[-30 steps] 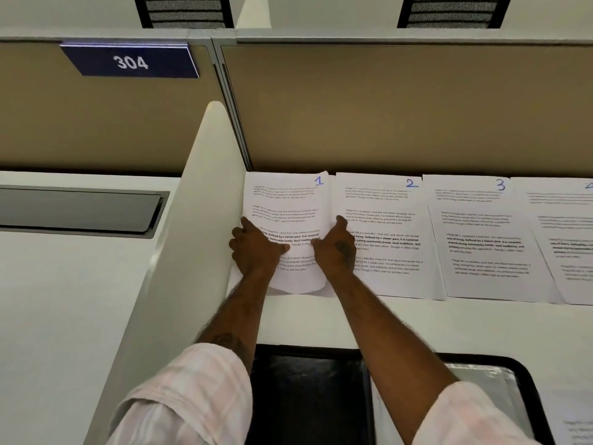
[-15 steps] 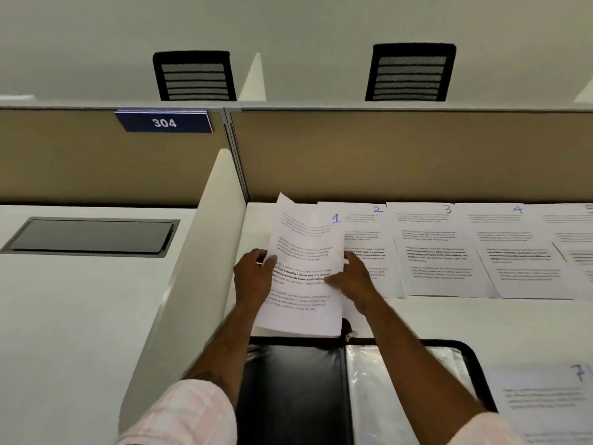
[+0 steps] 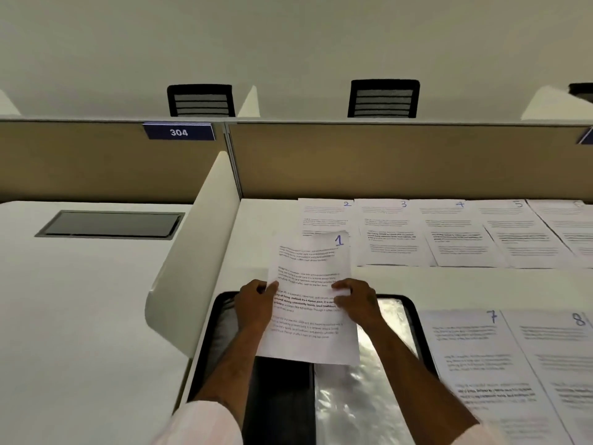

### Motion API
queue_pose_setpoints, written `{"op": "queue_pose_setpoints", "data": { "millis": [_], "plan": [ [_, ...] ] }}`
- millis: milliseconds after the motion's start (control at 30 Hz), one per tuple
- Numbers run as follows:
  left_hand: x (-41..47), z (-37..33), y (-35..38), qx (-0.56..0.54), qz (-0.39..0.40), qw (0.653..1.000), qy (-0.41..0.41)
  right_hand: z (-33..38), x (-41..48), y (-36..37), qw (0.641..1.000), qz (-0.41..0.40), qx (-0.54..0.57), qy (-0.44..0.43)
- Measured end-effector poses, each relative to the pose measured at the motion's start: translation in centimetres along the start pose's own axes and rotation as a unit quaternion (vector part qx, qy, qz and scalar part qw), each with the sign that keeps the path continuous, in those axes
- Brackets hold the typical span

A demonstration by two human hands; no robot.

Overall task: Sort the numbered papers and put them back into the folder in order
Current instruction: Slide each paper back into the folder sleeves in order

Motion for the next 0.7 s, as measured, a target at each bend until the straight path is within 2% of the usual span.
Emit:
{"op": "queue_pose_setpoints", "data": {
  "millis": [167,333,500,700],
  "plan": [
    [-5.9,0.2,1.7,0.011,0.009,1.000,-0.006,-1.4,-5.7,-1.2,0.998,-0.056,-0.023,0.001],
    [-11.3,-0.7,2.7,0.049,0.020,0.998,0.044,-0.6,-11.3,-0.2,0.993,-0.096,-0.060,-0.021],
    [-17.5,-1.6,2.9,0.163,0.002,0.976,0.148,2.3,-18.4,3.3,0.993,-0.075,-0.086,-0.008],
    [-24.2,-1.8,4.8,0.143,0.005,0.943,0.301,1.4,-23.3,4.9,0.990,-0.101,-0.093,0.043]
  ]
}}
Point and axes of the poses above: each hand's wrist, its own x-axis towards the middle knuckle, its own y-axis out of the palm, z = x × y, the point moved 8 cm from there along x, towards the middle knuckle, and after that the axes turned 11 degrees about z, right-handed, at the moved point
